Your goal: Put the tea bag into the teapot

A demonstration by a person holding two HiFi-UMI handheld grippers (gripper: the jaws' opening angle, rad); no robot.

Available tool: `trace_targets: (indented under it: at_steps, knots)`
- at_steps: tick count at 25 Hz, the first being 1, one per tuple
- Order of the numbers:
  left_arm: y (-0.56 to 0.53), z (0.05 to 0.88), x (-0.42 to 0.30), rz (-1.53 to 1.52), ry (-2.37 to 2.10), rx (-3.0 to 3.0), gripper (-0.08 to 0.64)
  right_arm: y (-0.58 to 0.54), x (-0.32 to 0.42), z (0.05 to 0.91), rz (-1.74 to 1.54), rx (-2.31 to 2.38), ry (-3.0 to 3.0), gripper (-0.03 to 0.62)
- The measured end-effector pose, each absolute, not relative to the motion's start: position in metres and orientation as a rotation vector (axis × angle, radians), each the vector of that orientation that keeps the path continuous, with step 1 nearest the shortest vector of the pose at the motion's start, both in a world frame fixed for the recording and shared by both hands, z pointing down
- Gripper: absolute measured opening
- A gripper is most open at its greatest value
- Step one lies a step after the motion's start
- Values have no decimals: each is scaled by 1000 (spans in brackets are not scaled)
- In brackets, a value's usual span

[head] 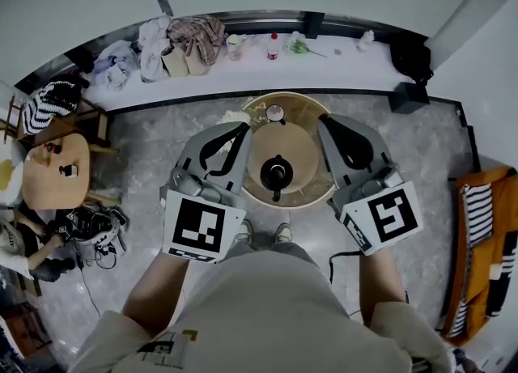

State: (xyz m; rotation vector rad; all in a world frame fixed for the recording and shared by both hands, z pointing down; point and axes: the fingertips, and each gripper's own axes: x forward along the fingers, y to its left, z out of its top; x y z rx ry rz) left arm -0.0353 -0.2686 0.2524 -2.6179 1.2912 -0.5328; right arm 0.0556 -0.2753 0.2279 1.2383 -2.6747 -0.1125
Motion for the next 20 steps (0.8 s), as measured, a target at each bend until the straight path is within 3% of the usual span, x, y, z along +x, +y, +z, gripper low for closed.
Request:
trace_targets:
  at_steps: [20]
  knots:
    - [-218,242,-31,-484,1175,-2580,8,-204,67,221,-39,1214,-2720,6]
